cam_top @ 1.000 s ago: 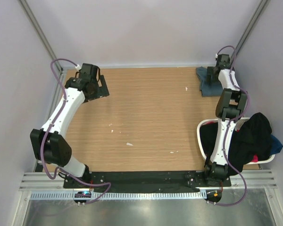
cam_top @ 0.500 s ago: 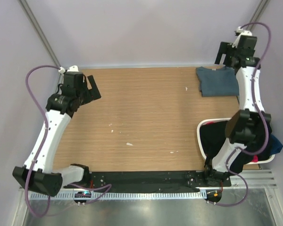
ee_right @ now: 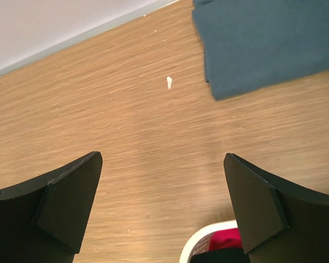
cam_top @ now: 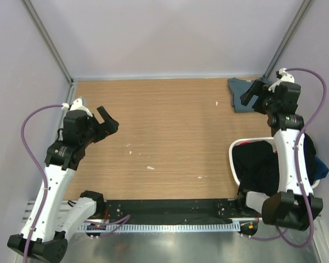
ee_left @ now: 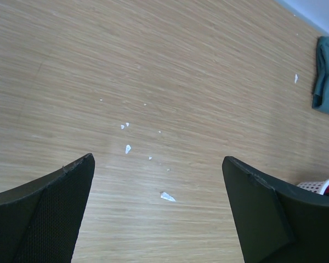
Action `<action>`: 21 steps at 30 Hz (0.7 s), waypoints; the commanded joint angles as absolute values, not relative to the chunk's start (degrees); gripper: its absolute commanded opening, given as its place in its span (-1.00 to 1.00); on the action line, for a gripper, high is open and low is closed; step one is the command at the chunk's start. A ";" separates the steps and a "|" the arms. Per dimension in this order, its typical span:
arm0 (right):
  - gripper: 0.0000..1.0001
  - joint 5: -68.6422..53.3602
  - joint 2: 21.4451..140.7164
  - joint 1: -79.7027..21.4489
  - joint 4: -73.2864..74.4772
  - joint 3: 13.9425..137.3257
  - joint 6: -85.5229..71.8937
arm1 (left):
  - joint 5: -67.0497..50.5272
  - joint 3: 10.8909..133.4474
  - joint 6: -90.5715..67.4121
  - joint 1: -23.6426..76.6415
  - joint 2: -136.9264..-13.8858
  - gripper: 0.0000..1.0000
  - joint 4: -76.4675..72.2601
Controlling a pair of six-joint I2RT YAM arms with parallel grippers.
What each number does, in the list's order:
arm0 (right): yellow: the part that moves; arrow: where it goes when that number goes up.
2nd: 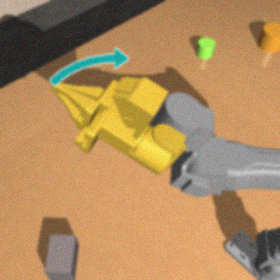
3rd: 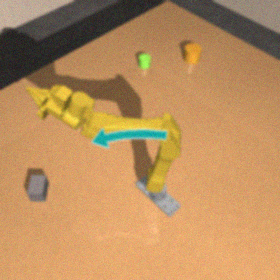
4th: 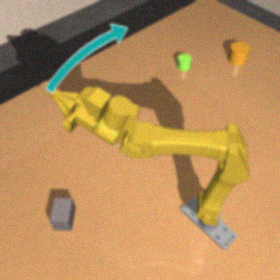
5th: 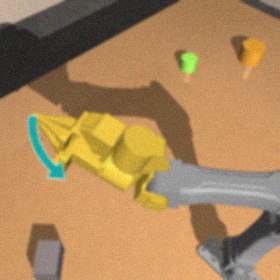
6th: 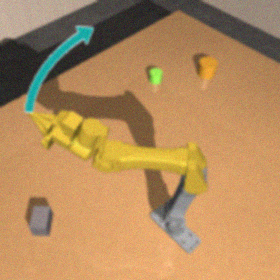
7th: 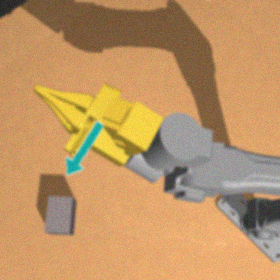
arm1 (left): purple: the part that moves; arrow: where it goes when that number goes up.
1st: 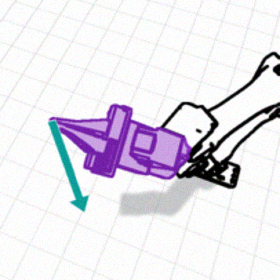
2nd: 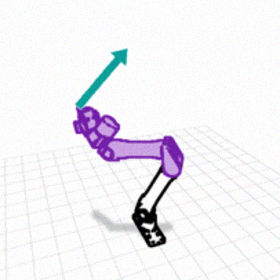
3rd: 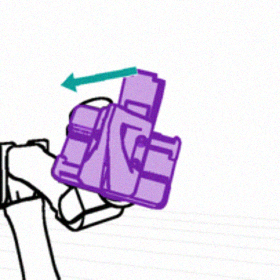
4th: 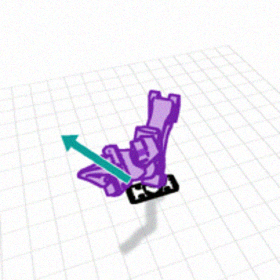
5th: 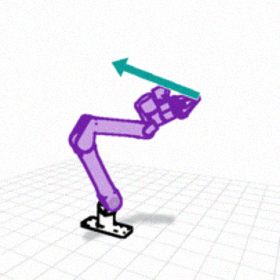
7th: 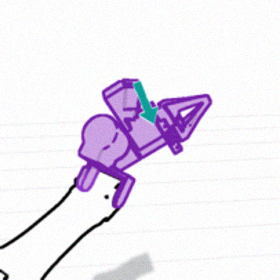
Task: Fold and stack the t-shirts
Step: Reset both grippers
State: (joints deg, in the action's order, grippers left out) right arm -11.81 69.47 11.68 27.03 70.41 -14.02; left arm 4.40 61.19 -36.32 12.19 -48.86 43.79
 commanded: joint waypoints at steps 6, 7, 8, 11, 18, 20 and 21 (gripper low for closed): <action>0.99 -10.02 51.96 11.69 25.05 62.32 -20.48 | -1.15 60.91 -35.34 11.87 -47.38 1.00 41.13; 0.99 -10.02 51.16 11.60 25.22 61.71 -20.65 | -0.97 61.08 -35.16 11.87 -47.11 1.00 41.13; 0.99 -9.93 50.11 11.60 25.57 60.66 -21.61 | -0.79 61.17 -34.90 11.87 -46.59 1.00 41.13; 0.99 -10.46 48.34 11.69 24.88 59.16 -23.63 | 1.21 61.35 -34.28 11.87 -45.71 0.99 40.70; 0.99 -10.03 51.06 11.60 22.15 62.57 -27.51 | 3.86 61.70 -35.59 11.86 -46.23 1.00 37.54; 0.99 -8.71 52.72 11.69 21.28 64.41 -27.07 | 4.39 63.54 -35.16 11.87 -48.59 1.00 36.65; 1.00 -8.27 53.17 11.60 20.66 64.95 -27.16 | 4.22 64.41 -34.63 11.78 -49.65 1.00 36.74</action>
State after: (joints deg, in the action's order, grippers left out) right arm -10.15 52.36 11.68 25.41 60.55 -25.93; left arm 2.96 61.17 -35.55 12.19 -47.53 41.17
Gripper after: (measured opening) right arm 0.996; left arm 0.996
